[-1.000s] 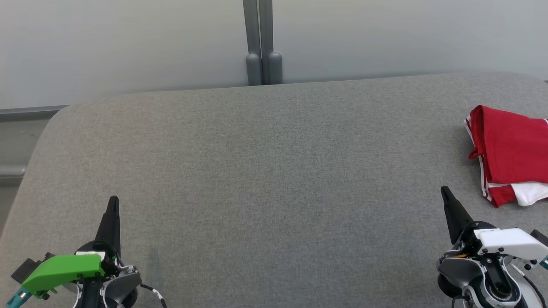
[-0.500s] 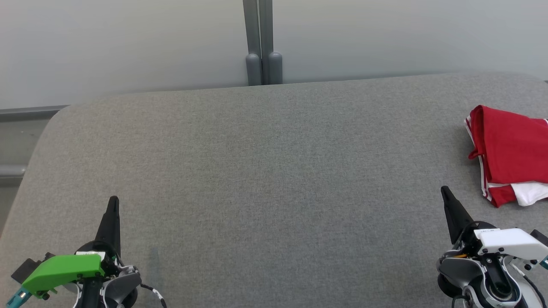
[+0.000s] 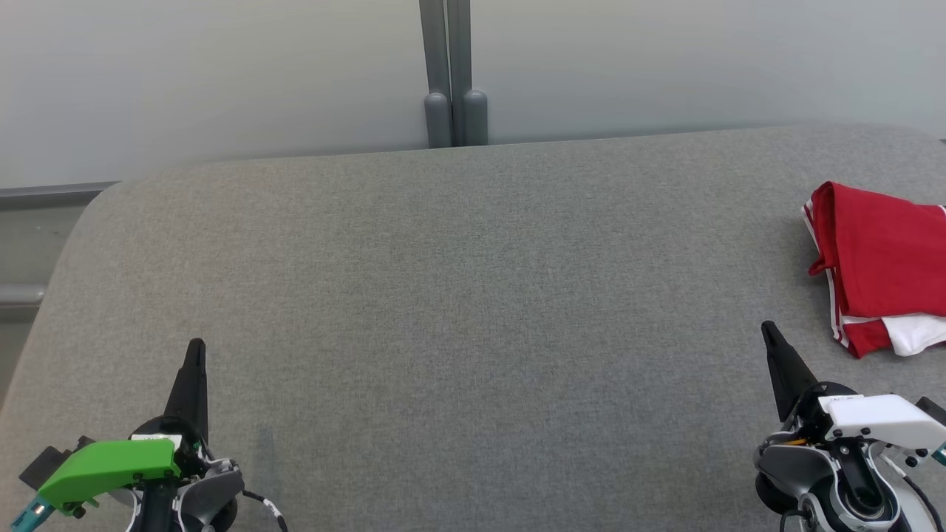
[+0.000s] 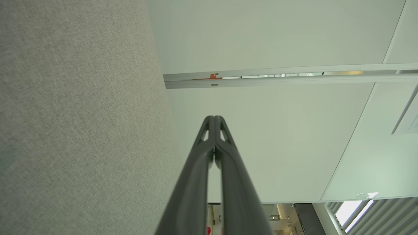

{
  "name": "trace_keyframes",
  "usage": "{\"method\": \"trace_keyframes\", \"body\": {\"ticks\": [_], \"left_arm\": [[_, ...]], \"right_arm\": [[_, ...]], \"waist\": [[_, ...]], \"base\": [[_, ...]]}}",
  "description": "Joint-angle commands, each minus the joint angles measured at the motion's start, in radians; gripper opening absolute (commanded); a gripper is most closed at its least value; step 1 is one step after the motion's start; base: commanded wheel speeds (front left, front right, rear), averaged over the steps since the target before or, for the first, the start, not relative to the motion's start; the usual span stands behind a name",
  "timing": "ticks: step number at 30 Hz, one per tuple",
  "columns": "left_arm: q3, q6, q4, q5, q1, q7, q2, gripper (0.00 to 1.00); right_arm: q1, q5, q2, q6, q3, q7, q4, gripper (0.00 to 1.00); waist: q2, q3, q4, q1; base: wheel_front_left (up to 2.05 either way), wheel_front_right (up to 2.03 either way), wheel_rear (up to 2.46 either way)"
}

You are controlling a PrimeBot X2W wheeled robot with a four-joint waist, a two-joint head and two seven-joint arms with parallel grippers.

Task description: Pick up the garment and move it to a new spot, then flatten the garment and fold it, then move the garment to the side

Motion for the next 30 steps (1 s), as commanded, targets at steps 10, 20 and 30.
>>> {"method": "trace_keyframes", "body": {"ticks": [10,20,30], "left_arm": [[0.002,-0.006,0.000,0.000,-0.011,0.004,0.002,0.00],[0.002,-0.006,0.000,0.000,-0.011,0.004,0.002,0.00],[0.002,-0.006,0.000,0.000,-0.011,0.004,0.002,0.00]], "right_arm": [[-0.007,-0.007,0.000,0.001,-0.004,0.006,-0.004,0.00],[-0.008,-0.008,0.001,0.001,-0.005,0.008,-0.004,0.00],[-0.008,-0.009,0.002,0.001,-0.006,0.007,-0.003,0.00]], "waist": [[0.0000,0.000,0.000,0.0000],[0.0000,0.000,0.000,0.0000],[0.0000,0.000,0.000,0.0000]], "base": [[0.00,0.00,0.00],[0.00,0.00,0.00],[0.00,0.00,0.00]]}}
